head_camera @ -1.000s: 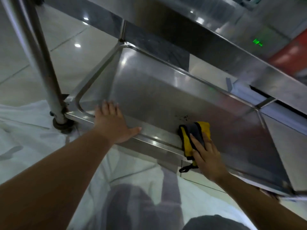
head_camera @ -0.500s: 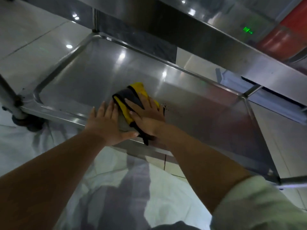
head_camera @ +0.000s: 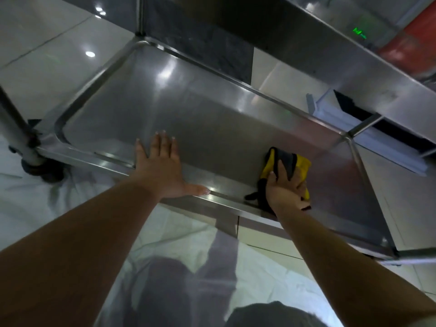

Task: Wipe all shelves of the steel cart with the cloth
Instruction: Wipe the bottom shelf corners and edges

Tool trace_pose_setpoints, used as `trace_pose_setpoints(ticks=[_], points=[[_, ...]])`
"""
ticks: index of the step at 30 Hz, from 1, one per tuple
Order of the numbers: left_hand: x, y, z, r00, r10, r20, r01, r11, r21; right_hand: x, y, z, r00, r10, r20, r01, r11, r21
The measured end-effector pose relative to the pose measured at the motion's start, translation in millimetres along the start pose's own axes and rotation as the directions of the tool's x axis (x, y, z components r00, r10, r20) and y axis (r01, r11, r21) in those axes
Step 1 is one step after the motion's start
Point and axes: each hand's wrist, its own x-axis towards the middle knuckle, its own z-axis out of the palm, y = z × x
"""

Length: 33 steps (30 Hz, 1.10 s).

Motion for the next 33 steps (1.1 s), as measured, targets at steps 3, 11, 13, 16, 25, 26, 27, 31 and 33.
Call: trace_pose_setpoints(ticks=[3, 11, 13, 16, 25, 26, 27, 31, 33], points=[[2.7, -1.4, 1.7, 1.000, 0.005, 0.010, -0.005, 1.000, 0.006, -4.7, -51.1, 6.3, 0.996, 0.085, 0.024, -0.085, 0.996, 0.003], [6.8, -3.9, 7.9, 1.000, -0.013, 0.015, 0.012, 1.000, 0.021, -21.6, -167.7, 29.6, 0.856, -0.510, 0.085, 0.512, 0.859, -0.014], [6.6, -3.4, 8.0, 1.000, -0.013, 0.020, 0.013, 1.000, 0.022, -17.3, -185.4, 29.7, 0.791, -0.593, 0.152, 0.594, 0.803, 0.044], [6.0, -4.6, 7.5, 1.000, -0.008, 0.006, 0.008, 1.000, 0.030, -8.2, -185.6, 29.2, 0.729, -0.667, 0.153, 0.666, 0.743, 0.067], [7.9, 5.1, -3.2, 0.994, 0.064, 0.084, -0.067, 0.997, 0.038, 35.0, -41.3, 3.3, 0.927, -0.376, 0.005, 0.376, 0.927, -0.016], [9.8, 8.5, -3.7, 0.992, 0.088, 0.093, -0.094, 0.994, 0.058, 37.6, -16.1, -2.7, 0.951, -0.308, -0.003, 0.308, 0.951, -0.012], [11.4, 12.5, -3.3, 0.990, 0.101, 0.101, -0.108, 0.992, 0.070, 39.3, 9.1, -8.9, 0.973, -0.232, -0.007, 0.232, 0.973, -0.001], [14.1, 44.6, 3.9, 0.981, 0.159, 0.109, -0.164, 0.986, 0.039, 24.1, 66.8, -16.6, 0.994, 0.107, 0.010, -0.107, 0.994, 0.004], [12.6, 74.0, 14.5, 0.959, 0.260, 0.115, -0.265, 0.964, 0.029, 10.8, 55.8, -11.6, 0.977, 0.211, 0.004, -0.211, 0.977, -0.012]])
